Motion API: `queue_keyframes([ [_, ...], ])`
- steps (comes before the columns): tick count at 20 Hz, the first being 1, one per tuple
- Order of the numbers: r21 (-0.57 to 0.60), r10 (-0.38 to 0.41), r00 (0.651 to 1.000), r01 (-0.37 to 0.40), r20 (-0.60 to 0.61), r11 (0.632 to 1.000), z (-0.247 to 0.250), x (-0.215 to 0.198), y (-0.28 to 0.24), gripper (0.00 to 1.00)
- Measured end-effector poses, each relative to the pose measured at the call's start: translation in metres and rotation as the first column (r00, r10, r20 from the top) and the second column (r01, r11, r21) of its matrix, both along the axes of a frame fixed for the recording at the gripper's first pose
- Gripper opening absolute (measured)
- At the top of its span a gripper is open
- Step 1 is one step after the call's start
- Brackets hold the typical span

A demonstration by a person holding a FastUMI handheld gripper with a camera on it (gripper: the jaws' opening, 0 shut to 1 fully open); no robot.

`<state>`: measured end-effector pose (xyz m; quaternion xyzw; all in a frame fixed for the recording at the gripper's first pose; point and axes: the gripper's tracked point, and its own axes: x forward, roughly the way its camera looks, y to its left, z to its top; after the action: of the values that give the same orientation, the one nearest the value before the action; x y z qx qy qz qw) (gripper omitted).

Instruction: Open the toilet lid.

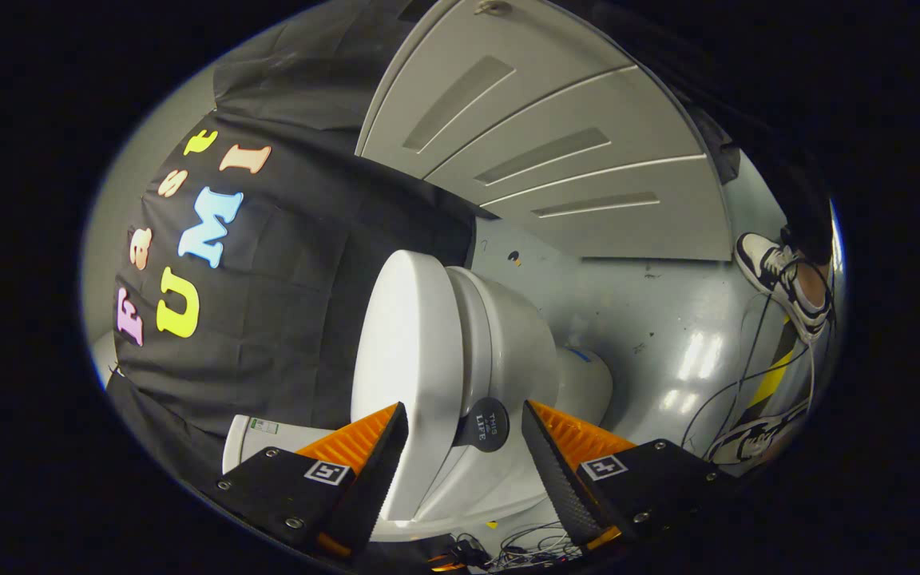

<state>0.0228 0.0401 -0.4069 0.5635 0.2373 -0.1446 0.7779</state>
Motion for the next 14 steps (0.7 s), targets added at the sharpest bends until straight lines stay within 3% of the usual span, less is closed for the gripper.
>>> queue_keyframes([
  [5,0.053,0.026,1.0,-0.026,-0.001,0.998,-0.019,0.007,0.003,0.72],
  [6,0.056,0.026,1.0,-0.026,0.012,0.998,-0.018,0.01,0.004,0.6],
  [9,0.081,0.02,1.0,-0.021,0.008,0.996,-0.026,0.016,0.007,0.52],
  [14,0.094,0.006,1.0,-0.006,-0.002,0.996,-0.033,0.016,0.007,0.24],
])
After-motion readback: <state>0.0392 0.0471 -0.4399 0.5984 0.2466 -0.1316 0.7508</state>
